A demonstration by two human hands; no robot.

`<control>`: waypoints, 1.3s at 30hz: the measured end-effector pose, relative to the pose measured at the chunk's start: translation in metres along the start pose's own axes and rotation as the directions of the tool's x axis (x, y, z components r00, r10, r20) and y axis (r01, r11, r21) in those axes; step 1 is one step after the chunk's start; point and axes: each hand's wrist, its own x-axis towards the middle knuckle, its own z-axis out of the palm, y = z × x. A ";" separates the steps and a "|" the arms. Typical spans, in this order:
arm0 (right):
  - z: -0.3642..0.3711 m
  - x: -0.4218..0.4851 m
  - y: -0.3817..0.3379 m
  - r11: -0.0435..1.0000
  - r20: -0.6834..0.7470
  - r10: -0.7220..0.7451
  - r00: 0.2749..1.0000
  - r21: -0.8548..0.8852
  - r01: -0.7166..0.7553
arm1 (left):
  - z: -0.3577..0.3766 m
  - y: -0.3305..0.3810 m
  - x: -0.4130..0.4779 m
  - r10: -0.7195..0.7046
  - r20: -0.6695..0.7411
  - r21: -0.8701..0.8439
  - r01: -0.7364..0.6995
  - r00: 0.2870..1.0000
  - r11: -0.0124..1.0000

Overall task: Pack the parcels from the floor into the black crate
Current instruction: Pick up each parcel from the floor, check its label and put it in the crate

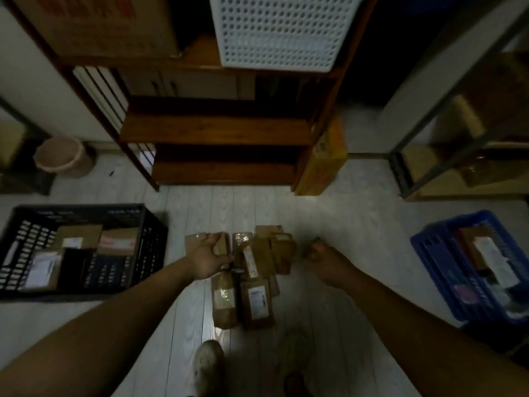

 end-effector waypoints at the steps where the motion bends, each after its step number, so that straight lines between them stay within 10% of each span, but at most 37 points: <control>1: 0.002 0.017 0.004 1.000 0.014 -0.005 1.000 0.001 0.005 | 0.011 -0.006 0.015 -0.031 -0.003 -0.042 0.030 1.000 0.999; 21: 0.272 0.451 0.242 0.976 0.128 0.096 0.987 0.180 -0.119 | 0.235 -0.166 0.349 -0.262 0.072 -0.588 0.253 0.962 0.768; 31: 0.256 0.373 0.174 0.952 0.028 0.011 1.000 0.306 -0.019 | 0.251 -0.175 0.346 -0.260 0.126 -0.722 0.268 0.957 0.638; 39: 0.184 0.245 0.078 0.911 0.003 -0.021 1.000 0.412 0.018 | 0.155 -0.112 0.234 -0.159 0.026 -0.595 0.143 0.987 0.791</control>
